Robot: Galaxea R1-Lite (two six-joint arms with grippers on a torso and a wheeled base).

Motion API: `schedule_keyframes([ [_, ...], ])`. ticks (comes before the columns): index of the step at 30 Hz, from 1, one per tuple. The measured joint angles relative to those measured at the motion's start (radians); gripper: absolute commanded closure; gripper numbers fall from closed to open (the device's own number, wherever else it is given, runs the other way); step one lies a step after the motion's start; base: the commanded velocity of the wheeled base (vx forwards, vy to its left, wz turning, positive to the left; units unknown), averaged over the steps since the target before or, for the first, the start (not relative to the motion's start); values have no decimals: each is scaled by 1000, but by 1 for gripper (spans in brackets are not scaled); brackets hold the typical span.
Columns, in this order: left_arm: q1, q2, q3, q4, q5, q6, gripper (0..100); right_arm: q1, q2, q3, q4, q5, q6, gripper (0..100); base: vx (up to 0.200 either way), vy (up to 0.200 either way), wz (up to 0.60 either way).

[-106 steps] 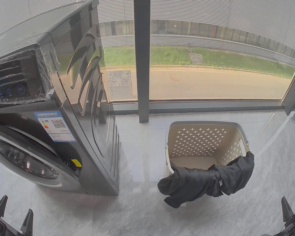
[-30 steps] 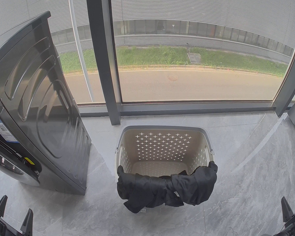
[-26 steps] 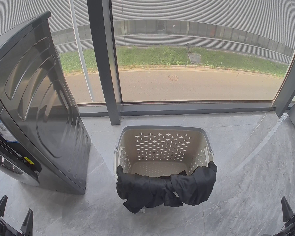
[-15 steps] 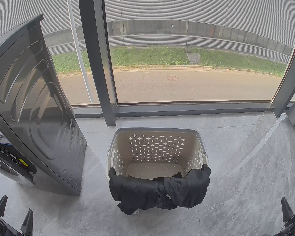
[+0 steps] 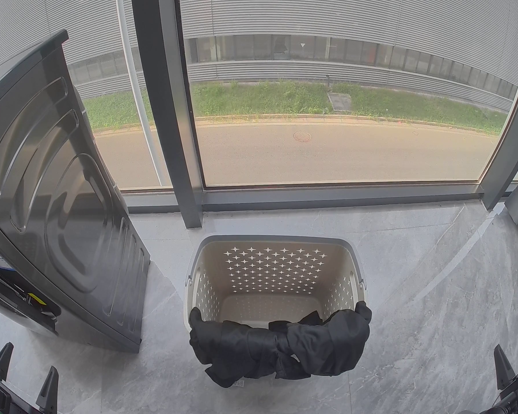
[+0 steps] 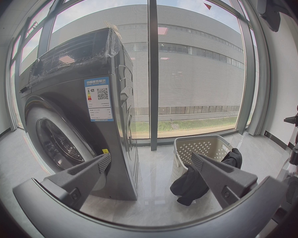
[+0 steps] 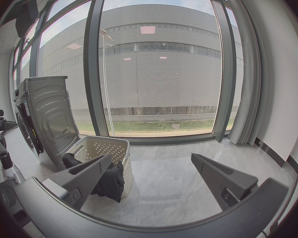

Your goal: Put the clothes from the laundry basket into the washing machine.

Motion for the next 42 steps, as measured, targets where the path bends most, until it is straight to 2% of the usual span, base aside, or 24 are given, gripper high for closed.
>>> schedule_keyframes([
  [8,0,0,0,0,1,0,0,-1,0,0,0,0,0,0,200,0,0],
  [16,0,0,0,0,0,0,0,-1,0,0,0,0,0,0,0,0,0],
  [23,0,0,0,0,0,1,0,0,0,0,0,0,0,0,0,-200,0],
  [35,0,0,0,0,-1,1,0,0,0,0,0,0,0,0,0,0,0],
  [42,0,0,0,0,-1,0,0,0,0,0,0,0,0,0,143,0,0],
])
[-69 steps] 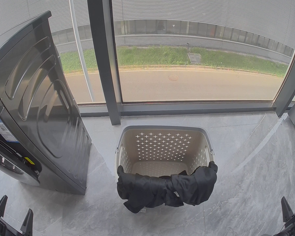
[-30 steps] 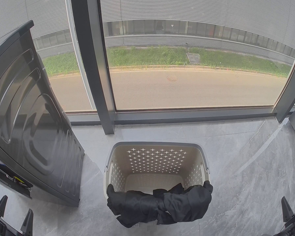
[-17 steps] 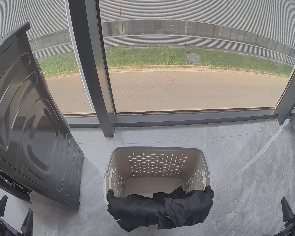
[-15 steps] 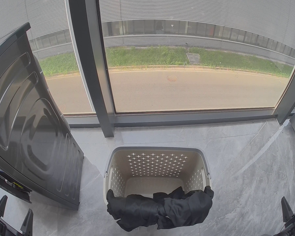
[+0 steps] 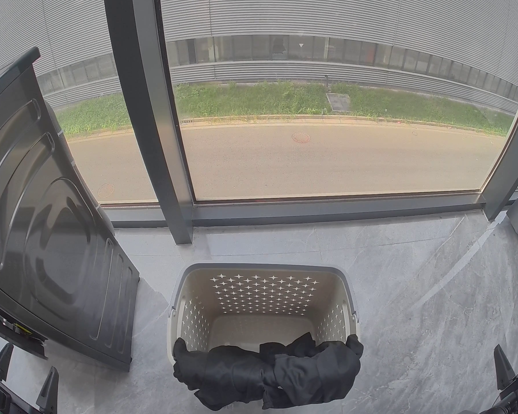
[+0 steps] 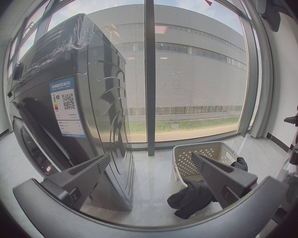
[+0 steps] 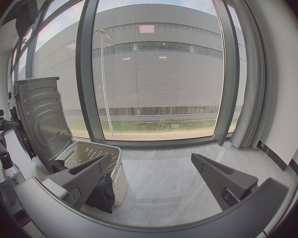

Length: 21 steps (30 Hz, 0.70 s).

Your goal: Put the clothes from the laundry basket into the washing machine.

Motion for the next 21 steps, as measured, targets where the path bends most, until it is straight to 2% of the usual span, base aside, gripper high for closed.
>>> schedule_keyframes([
  [10,1,0,0,0,0,0,0,0,0,0,0,0,0,0,0,0,0],
  [21,0,0,0,0,0,-1,0,0,0,0,0,0,0,0,200,0,0],
])
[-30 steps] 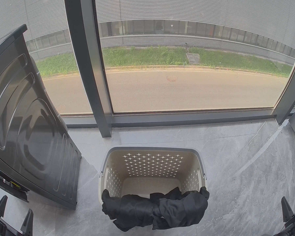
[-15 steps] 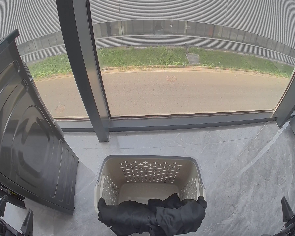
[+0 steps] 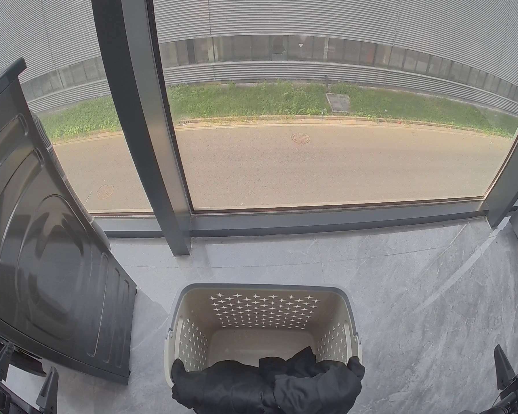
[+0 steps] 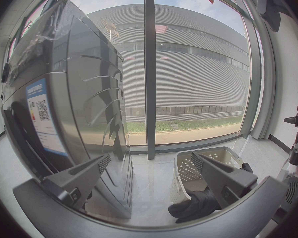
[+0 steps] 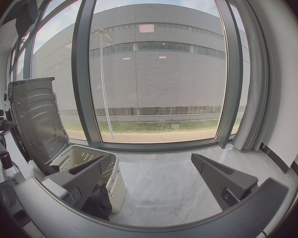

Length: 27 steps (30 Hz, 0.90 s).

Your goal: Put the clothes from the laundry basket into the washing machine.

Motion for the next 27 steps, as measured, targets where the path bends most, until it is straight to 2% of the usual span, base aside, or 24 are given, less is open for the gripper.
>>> schedule_keyframes([
  [27,0,0,0,0,0,1,0,0,0,0,0,0,0,0,7,0,0],
])
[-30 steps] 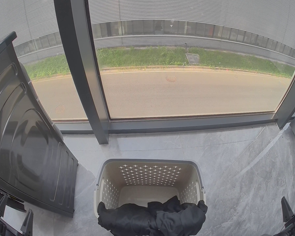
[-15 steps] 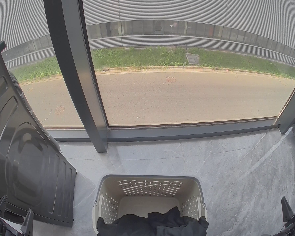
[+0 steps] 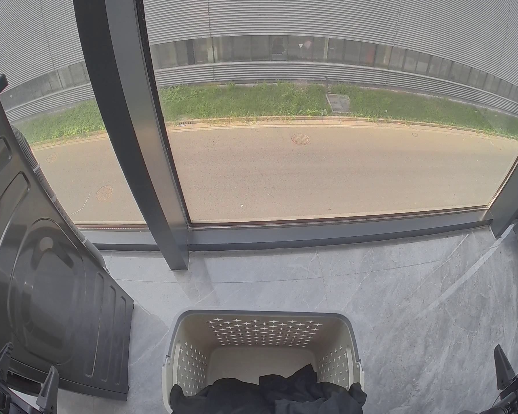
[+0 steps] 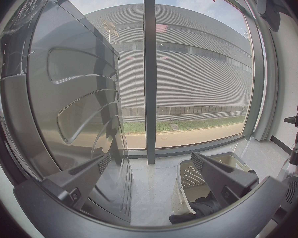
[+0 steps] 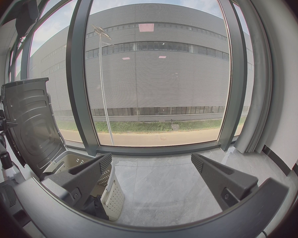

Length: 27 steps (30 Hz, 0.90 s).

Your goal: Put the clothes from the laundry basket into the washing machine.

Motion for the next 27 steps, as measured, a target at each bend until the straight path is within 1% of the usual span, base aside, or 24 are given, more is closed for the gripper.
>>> schedule_keyframes([
  [17,0,0,0,0,0,1,0,0,0,0,0,0,0,0,0,0,0],
  [27,0,0,0,0,0,0,0,0,0,0,0,0,1,0,-200,0,0],
])
